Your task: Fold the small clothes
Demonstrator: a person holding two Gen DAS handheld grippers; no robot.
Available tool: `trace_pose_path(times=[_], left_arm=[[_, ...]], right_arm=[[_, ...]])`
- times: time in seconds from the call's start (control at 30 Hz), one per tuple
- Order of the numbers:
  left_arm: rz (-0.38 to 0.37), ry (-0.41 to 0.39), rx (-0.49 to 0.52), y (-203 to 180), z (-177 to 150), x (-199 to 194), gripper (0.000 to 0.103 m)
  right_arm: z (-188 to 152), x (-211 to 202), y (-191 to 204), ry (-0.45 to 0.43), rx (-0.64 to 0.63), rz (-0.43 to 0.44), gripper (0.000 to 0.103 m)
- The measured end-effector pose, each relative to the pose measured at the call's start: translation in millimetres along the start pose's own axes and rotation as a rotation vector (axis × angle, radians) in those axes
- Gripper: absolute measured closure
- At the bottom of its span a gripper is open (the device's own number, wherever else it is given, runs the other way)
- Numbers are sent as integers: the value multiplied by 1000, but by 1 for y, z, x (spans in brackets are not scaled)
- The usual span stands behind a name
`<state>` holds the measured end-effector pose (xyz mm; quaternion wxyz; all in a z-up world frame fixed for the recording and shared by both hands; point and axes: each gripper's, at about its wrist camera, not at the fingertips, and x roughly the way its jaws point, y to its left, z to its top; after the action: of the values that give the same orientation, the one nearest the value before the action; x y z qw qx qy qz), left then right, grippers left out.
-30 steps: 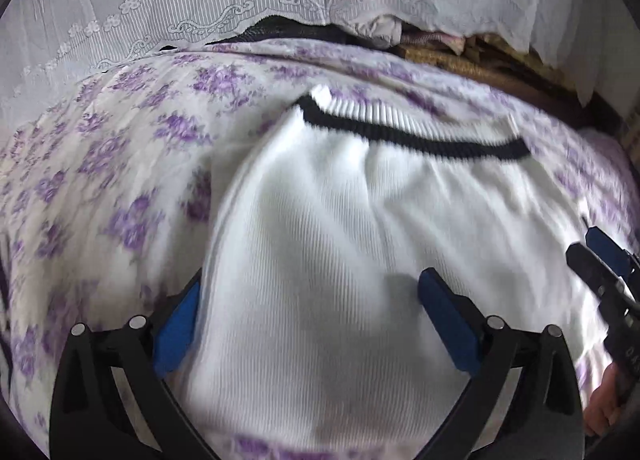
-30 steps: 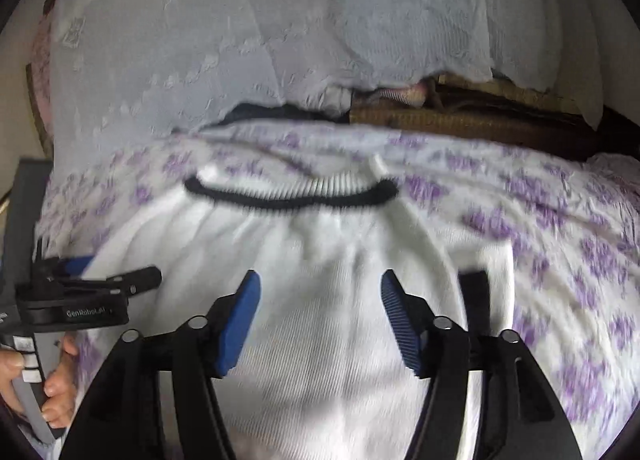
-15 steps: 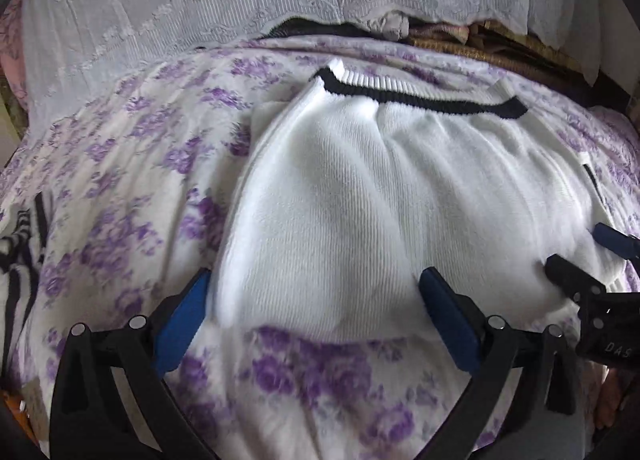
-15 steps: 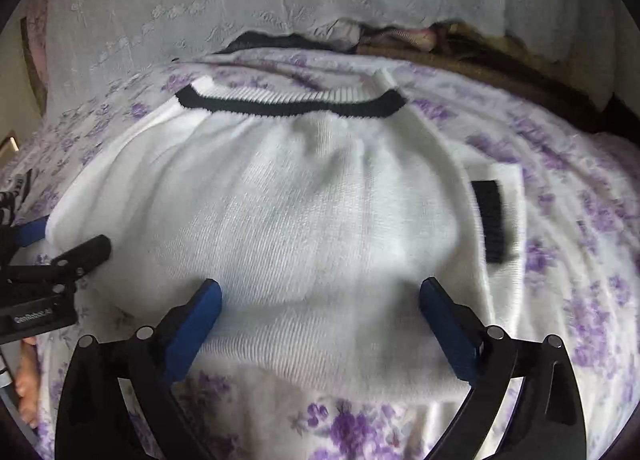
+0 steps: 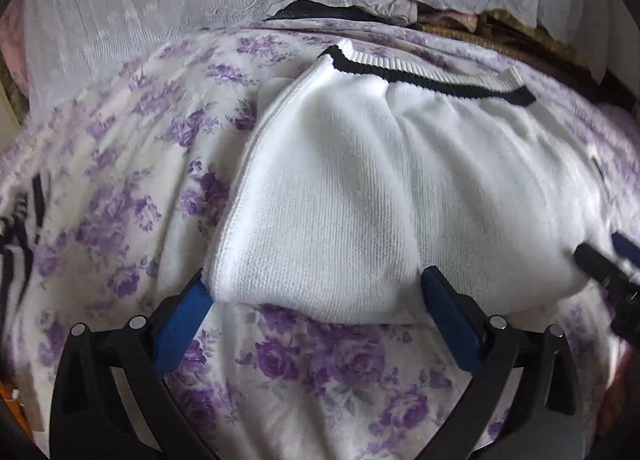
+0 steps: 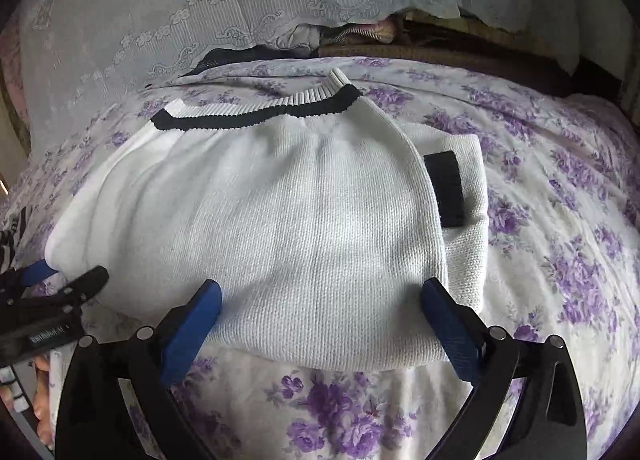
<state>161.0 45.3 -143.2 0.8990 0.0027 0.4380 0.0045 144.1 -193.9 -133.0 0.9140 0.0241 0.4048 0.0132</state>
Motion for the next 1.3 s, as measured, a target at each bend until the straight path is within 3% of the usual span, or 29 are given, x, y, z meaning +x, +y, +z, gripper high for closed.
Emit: trace_pose_path(times=[0.17, 0.27, 0.3, 0.4, 0.47, 0.53, 0.63, 0.7, 0.73, 0.77, 0.8, 0.83, 0.93, 1.03, 1.13, 1.3], left_arm=[[-8, -71, -14, 2, -1, -16, 4], [35, -143, -29, 6, 2, -27, 4], [63, -132, -50, 11, 3, -24, 4], [42, 44, -111, 28, 4, 13, 4], [16, 29, -135, 34, 8, 9, 4], [8, 0, -130, 34, 8, 1, 4], [5, -103, -165, 43, 18, -17, 4], [53, -140, -182, 51, 26, -20, 4], [88, -117, -183, 56, 29, -13, 4], [131, -54, -179, 60, 30, 3, 4], [128, -6, -185, 65, 30, 16, 4], [106, -10, -210, 70, 29, 19, 4], [119, -49, -188, 64, 29, 4, 4], [64, -109, -165, 58, 27, -15, 4], [-3, -182, -142, 47, 22, -38, 4], [24, -206, -50, 19, 16, -43, 4]], right_arm=[[-2, -28, -13, -154, 83, 28, 3], [-1, -14, -14, -87, 87, 17, 3], [0, 1, -12, -9, 76, -6, 3], [2, 2, -7, -7, 31, -50, 3], [2, -4, -13, -36, 59, -27, 3], [2, -20, -27, -120, 132, -3, 3], [9, -30, -48, -193, 209, -54, 3], [13, -10, -57, -109, 203, -103, 3], [13, 3, -60, -47, 202, -128, 3], [11, 23, -66, 57, 224, -114, 3], [12, 23, -72, 52, 253, -89, 3], [14, 17, -76, 20, 271, -76, 3], [9, -1, -93, -58, 365, 13, 3], [2, -13, -117, -103, 519, 206, 3], [-7, -12, -136, -99, 665, 366, 3], [-13, -11, -142, -63, 762, 528, 3]])
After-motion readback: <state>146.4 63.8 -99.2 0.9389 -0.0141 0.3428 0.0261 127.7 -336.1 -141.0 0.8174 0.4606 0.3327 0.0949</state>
